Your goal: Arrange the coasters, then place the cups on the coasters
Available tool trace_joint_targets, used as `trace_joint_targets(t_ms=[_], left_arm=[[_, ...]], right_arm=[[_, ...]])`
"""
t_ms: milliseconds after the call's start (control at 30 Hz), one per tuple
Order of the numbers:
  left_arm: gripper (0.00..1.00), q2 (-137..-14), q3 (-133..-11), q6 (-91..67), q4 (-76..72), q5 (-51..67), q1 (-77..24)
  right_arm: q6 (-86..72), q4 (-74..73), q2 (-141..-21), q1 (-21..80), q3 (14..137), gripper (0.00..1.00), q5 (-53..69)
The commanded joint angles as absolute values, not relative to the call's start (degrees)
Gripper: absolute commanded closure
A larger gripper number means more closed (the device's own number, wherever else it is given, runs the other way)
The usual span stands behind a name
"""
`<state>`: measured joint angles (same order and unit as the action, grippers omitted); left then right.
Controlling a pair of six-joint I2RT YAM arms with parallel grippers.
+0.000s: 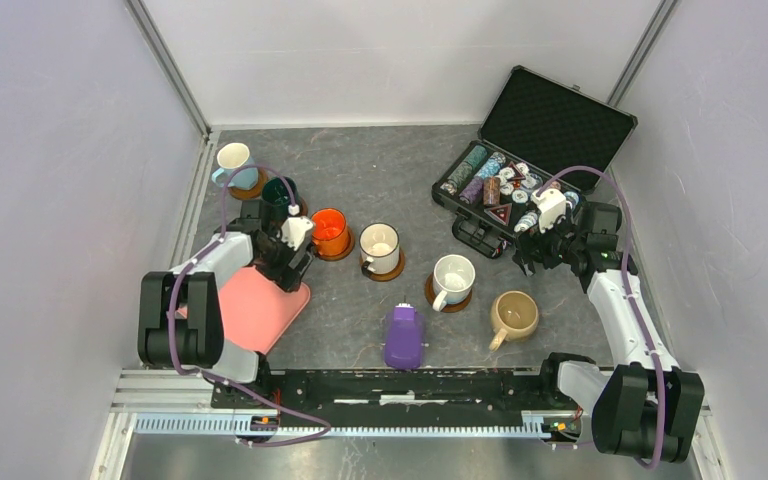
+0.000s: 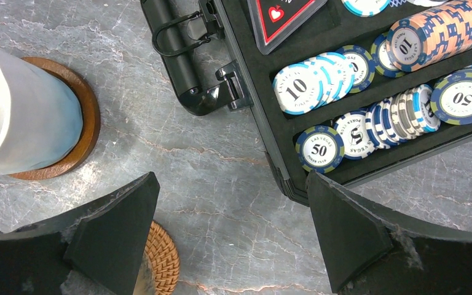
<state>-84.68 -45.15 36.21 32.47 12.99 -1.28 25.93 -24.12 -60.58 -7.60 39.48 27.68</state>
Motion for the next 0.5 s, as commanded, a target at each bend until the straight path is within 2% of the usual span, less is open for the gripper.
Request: trace_joint_targets(t_ms=[0, 467], left_arm=[[0.0, -86.7, -46.1, 34.2, 29.6, 16.7, -1.9], [0.0, -88.0, -48.2, 30.5, 28.1, 19.2, -2.0]], right_arm=[[26.8, -23.2, -59.9, -7.5, 38.9, 0.02, 26.7], [26.6, -22.9, -60.3, -7.5, 38.8, 0.02, 26.7]])
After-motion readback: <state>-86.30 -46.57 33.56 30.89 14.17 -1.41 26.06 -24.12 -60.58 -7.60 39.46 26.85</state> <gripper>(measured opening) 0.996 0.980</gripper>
